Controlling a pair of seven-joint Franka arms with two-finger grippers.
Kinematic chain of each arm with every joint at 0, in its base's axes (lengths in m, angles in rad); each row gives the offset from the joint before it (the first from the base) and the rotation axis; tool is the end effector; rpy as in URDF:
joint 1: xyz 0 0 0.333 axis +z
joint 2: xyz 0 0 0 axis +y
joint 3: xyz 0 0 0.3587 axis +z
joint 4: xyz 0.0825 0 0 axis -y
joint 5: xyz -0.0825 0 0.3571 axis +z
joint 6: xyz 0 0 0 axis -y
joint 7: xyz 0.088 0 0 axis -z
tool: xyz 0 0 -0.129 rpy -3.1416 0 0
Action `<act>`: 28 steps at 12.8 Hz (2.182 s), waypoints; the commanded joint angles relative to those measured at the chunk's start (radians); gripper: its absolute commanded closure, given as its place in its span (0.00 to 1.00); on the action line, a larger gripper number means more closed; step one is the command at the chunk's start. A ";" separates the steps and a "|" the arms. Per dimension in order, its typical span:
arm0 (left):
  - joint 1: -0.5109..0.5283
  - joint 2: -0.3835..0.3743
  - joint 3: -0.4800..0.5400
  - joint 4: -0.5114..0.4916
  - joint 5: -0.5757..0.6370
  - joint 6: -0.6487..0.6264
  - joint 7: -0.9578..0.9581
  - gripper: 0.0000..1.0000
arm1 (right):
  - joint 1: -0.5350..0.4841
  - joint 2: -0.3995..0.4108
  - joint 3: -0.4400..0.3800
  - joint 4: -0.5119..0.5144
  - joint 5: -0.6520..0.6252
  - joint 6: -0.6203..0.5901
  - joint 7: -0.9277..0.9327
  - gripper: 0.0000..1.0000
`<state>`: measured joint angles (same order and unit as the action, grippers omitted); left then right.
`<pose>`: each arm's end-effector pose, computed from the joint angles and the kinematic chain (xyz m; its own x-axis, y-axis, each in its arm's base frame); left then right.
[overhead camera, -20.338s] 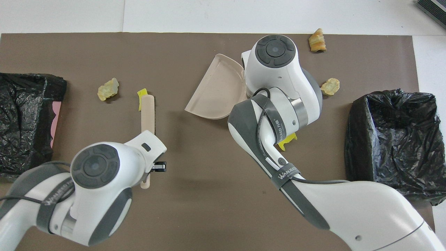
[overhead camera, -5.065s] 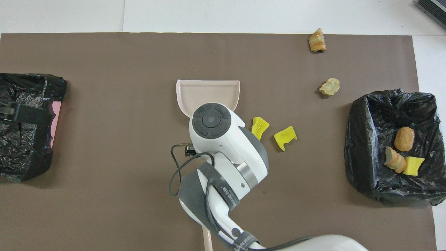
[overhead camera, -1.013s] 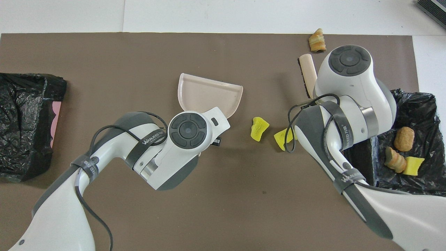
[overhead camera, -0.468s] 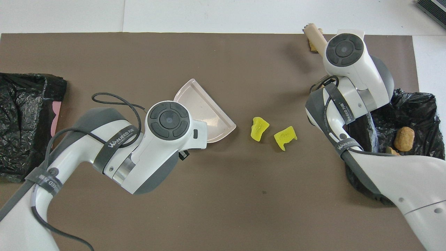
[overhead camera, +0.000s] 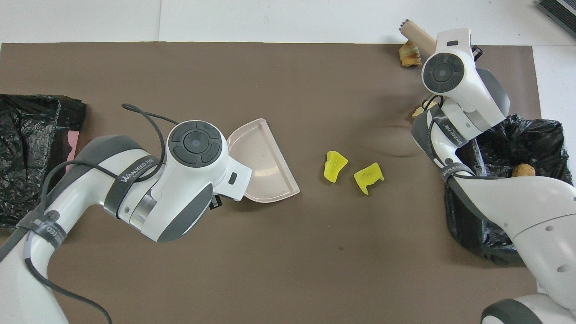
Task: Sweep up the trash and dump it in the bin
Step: 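Sweep the far tan lumps toward the dustpan with the right gripper's brush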
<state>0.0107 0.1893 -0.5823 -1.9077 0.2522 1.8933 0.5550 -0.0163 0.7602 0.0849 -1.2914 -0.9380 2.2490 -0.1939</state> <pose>0.4896 -0.2687 0.4343 0.3299 -0.9207 -0.2083 -0.9421 -0.3353 -0.0098 0.7827 -0.0021 0.3505 0.7455 0.6535 -0.1310 0.5539 -0.4981 0.6671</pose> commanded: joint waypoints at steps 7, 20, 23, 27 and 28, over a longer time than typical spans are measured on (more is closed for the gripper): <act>0.009 -0.097 -0.005 -0.204 -0.019 0.156 0.251 1.00 | 0.098 -0.027 0.050 0.008 -0.030 -0.304 -0.099 1.00; 0.026 -0.120 0.005 -0.244 -0.021 0.175 0.074 1.00 | 0.188 -0.470 0.102 -0.503 0.609 -0.543 -0.113 1.00; 0.026 -0.120 0.005 -0.246 -0.021 0.175 0.074 1.00 | 0.174 -0.498 0.098 -0.458 0.644 -0.575 -0.117 1.00; 0.026 -0.120 0.005 -0.246 -0.021 0.185 0.072 1.00 | 0.078 -0.461 0.092 -0.422 0.538 -0.459 -0.058 1.00; 0.026 -0.120 0.005 -0.246 -0.019 0.185 0.078 1.00 | 0.040 -0.458 0.092 -0.422 0.516 -0.421 -0.049 1.00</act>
<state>0.0209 0.1072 -0.5758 -2.1130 0.2430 2.0498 0.6351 0.0737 0.2814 0.1696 -1.7266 -0.3844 1.7717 -0.2845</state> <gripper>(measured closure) 0.692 0.744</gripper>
